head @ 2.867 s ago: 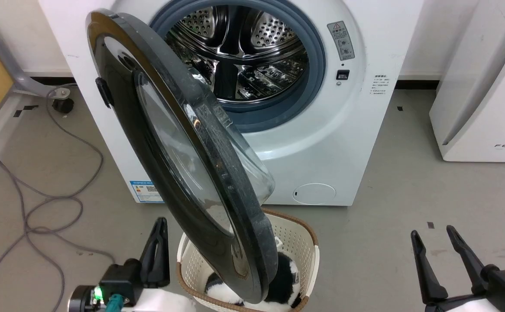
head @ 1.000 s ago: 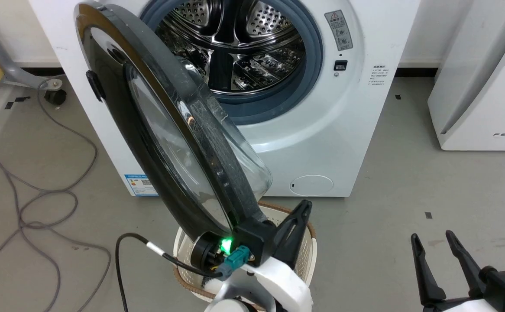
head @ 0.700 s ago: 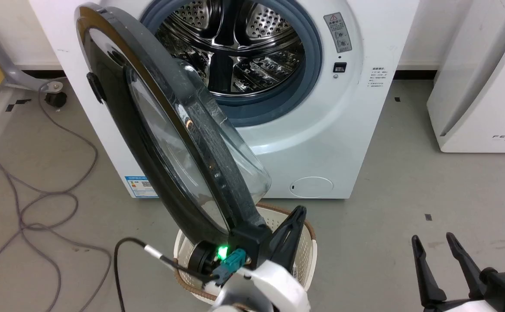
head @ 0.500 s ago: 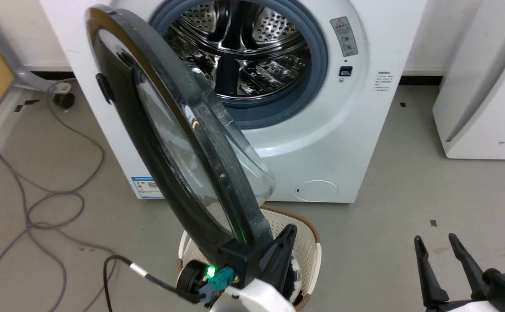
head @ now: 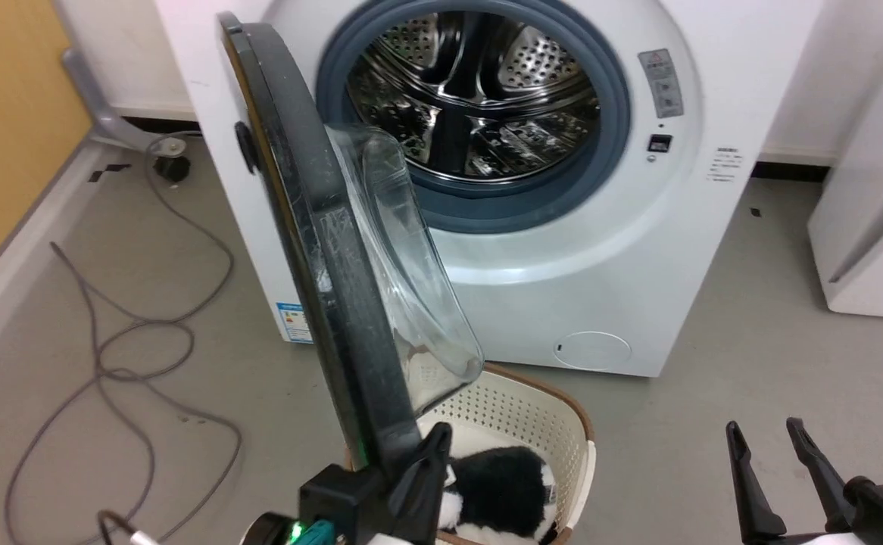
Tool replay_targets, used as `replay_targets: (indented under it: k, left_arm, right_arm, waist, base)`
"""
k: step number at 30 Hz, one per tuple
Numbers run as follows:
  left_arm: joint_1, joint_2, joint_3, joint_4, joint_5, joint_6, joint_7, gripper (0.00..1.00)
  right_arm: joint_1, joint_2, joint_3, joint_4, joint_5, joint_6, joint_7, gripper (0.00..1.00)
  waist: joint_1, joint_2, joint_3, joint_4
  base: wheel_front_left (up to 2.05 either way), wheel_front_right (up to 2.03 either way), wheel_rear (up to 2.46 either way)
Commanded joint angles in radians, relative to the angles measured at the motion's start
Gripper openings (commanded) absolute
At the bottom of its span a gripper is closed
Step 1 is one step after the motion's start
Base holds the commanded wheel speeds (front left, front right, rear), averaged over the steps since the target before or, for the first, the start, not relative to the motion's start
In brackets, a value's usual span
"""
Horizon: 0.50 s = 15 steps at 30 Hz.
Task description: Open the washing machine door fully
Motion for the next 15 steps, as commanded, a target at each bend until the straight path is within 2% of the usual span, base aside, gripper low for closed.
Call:
replay_targets:
  k: [1,8,15]
  left_arm:
    - [0.018,0.010,0.014,-0.016,0.010,0.016,0.002,0.00]
    - [0.071,0.054,0.071,-0.079,0.033,0.077,-0.007,0.00]
    - [0.102,0.096,0.192,-0.089,0.032,0.137,-0.054,0.00]
  right_arm:
    - [0.013,0.004,-0.001,-0.006,-0.005,0.005,0.000,1.00]
    - [0.015,0.004,-0.004,-0.019,-0.009,0.005,0.006,1.00]
    - [0.010,0.004,-0.005,-0.030,-0.011,0.005,0.010,1.00]
  waist:
    - [0.0000,-0.0001,-0.002,0.013]
    - [0.0000,-0.0001,0.000,0.056]
    - [0.0000,-0.0001,0.012,0.080]
  base:
    - [0.00,0.00,0.00]
    - [0.00,0.00,0.00]
    - [0.00,0.00,0.00]
